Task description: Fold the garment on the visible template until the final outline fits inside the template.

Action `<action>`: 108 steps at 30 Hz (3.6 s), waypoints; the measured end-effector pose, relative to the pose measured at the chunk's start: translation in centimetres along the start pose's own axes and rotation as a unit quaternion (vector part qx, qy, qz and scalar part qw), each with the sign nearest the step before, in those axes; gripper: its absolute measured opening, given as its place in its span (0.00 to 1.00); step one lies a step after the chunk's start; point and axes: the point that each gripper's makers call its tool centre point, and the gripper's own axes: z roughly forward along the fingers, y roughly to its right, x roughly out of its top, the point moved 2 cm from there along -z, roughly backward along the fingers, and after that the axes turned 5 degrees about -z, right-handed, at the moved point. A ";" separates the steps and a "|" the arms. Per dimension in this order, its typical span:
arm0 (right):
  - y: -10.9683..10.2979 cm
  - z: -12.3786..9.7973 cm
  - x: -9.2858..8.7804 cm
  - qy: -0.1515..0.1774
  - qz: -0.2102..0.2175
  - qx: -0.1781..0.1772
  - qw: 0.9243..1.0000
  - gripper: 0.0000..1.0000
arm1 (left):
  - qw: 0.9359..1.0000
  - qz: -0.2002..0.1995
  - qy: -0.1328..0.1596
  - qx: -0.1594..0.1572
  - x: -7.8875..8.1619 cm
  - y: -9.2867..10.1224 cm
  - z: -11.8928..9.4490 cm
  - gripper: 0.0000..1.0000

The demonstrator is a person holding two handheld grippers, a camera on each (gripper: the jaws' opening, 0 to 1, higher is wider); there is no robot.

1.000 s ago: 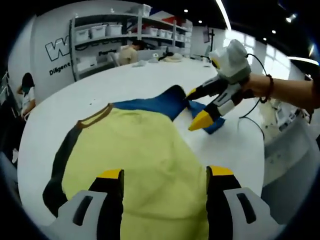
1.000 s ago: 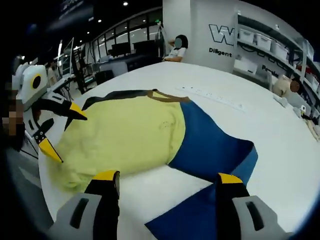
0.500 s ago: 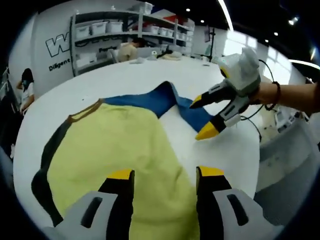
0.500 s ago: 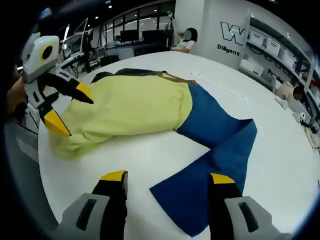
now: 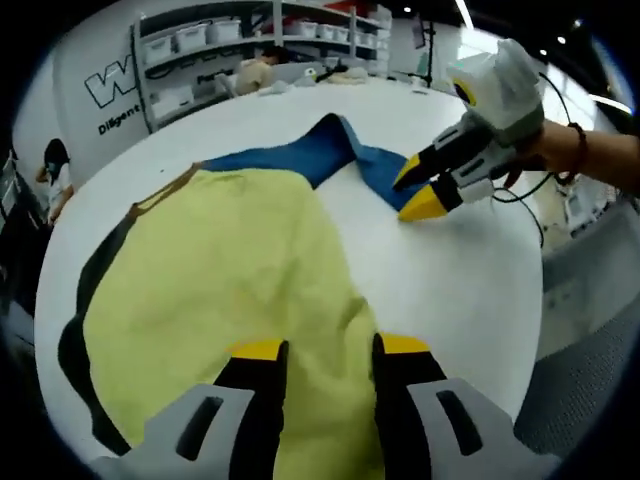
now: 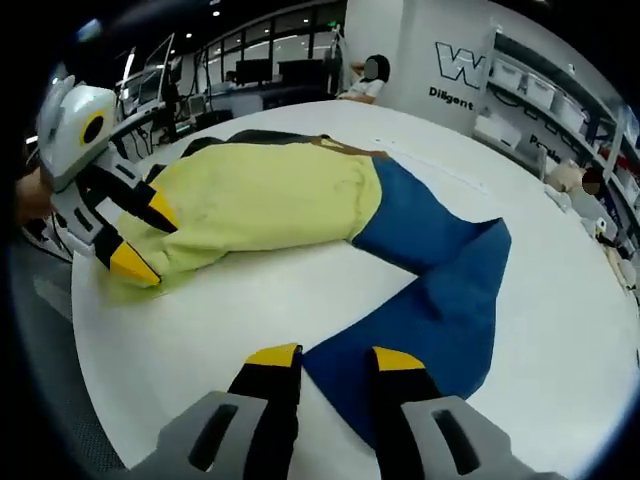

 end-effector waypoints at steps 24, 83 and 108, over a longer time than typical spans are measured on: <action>8.7 -4.8 4.7 0.075 0.105 -0.050 0.990 0.00 | 1.000 0.014 0.010 0.005 0.1 -0.2 0.1 0.26; 22.8 -5.9 -9.9 -0.127 0.164 -0.275 0.939 0.00 | 1.000 0.010 0.023 0.011 0.1 -0.6 0.1 0.17; 11.5 -6.9 1.8 0.098 0.202 -0.161 0.961 0.40 | 0.988 -0.077 0.095 -0.090 7.0 -5.0 -4.1 0.04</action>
